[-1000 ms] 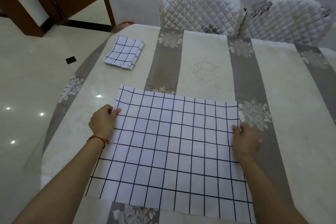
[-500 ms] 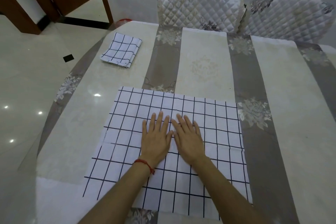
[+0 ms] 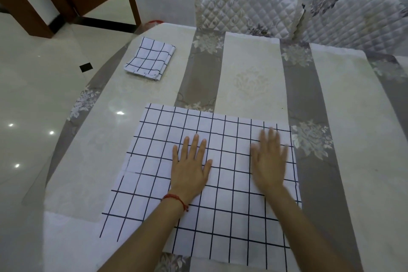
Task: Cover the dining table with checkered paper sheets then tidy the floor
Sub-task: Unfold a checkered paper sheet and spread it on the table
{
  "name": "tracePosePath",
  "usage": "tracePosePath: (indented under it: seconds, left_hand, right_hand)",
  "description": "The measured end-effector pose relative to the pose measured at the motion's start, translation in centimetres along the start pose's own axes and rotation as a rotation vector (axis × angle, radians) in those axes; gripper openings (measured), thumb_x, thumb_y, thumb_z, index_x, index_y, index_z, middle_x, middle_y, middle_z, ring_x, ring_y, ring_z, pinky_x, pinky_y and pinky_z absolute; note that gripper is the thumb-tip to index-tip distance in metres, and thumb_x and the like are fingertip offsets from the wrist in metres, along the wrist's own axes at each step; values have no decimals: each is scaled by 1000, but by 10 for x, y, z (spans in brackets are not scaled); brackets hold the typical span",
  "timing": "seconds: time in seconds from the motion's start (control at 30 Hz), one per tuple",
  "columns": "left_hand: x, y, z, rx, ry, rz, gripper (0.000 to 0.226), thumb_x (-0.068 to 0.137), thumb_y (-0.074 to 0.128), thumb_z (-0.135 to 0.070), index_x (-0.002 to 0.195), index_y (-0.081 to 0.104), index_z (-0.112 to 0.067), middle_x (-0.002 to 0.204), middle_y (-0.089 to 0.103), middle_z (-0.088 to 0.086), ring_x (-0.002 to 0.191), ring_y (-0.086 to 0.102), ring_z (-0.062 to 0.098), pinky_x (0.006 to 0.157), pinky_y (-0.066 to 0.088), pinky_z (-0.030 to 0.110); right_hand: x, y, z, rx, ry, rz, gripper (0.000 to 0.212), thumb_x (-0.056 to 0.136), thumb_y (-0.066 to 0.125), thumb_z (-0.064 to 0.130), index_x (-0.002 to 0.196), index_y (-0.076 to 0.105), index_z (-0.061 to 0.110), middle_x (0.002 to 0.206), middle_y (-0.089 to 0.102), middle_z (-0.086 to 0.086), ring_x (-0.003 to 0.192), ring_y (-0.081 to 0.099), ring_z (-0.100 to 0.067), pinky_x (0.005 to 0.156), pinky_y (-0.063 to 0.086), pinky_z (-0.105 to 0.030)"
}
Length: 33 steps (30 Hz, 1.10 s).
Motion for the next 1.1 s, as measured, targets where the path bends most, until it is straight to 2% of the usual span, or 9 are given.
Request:
tracePosePath:
  seconds: [0.1,0.17,0.37,0.5,0.57,0.7,0.8,0.93,1.1]
  left_hand:
    - [0,1,0,-10,4,-9,59,94,12,-52,140,-17,-30,149,-23,-7,138,-25,17,113,-16,44]
    - [1,1,0,-7,8,-10,59,94,12,-52,140,-18,-30,149,-23,-7,138,-25,17,113,-16,43]
    - [1,1,2,-12,12,-19,60,94,15,-52,141,-14,-31,150,-19,-8,143,-16,19,113,-16,43]
    - [-1,1,6,-12,-5,7,61,93,12,-56,139,-19,-32,153,-18,-6,140,-23,18,114,-16,43]
    - [-4,0,13,-11,-17,13,61,88,1,-60,138,-20,-33,152,-20,-6,142,-20,19,114,-15,43]
    - [-16,-8,42,-20,-56,-24,82,69,-28,-69,141,-15,-33,150,-20,-8,145,-11,20,115,-12,43]
    - [-24,-12,66,-34,-96,-37,86,71,-22,-72,145,-6,-32,154,-12,-7,145,-8,20,115,-10,43]
    - [-30,-16,79,-33,-119,-14,88,70,-21,-72,145,-6,-29,158,-6,-1,145,-10,20,115,-11,41]
    - [-40,-33,80,-170,-97,13,72,85,15,-56,148,10,-20,158,4,4,146,-4,21,118,-3,40]
  right_hand:
    - [-44,24,46,37,-231,81,53,99,20,40,147,0,28,150,-17,10,142,-17,-12,114,-15,-34]
    - [-64,40,52,-2,-255,138,54,99,21,41,147,1,29,150,-18,10,143,-17,-13,115,-15,-34]
    - [-78,29,-14,-31,15,45,56,96,19,48,143,-7,33,154,-11,9,140,-17,-8,117,-11,-35]
    - [-86,18,-40,-49,86,53,55,93,12,50,142,-8,34,154,-12,9,141,-17,-8,118,-10,-35]
    - [-86,17,-40,-50,94,48,53,97,17,47,142,-9,33,154,-13,9,140,-18,-7,118,-10,-35]
    - [-86,17,-41,-48,84,36,55,97,22,44,142,-9,33,152,-15,10,140,-18,-7,117,-11,-35]
    - [-87,17,-41,-46,79,22,55,97,22,45,142,-7,33,152,-13,10,139,-17,-6,117,-10,-35]
    - [-85,15,-39,-56,90,60,55,98,21,43,146,-4,30,157,-10,5,141,-16,-9,117,-11,-37]
    - [-88,-4,-23,52,107,76,56,99,27,39,148,12,18,159,3,-4,146,-2,-18,118,-3,-40]
Point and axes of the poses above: each hand's wrist, its own x-axis towards the middle knuckle, its own y-axis out of the palm, z = x × y, the point moved 2 cm from there along x, towards the middle knuckle
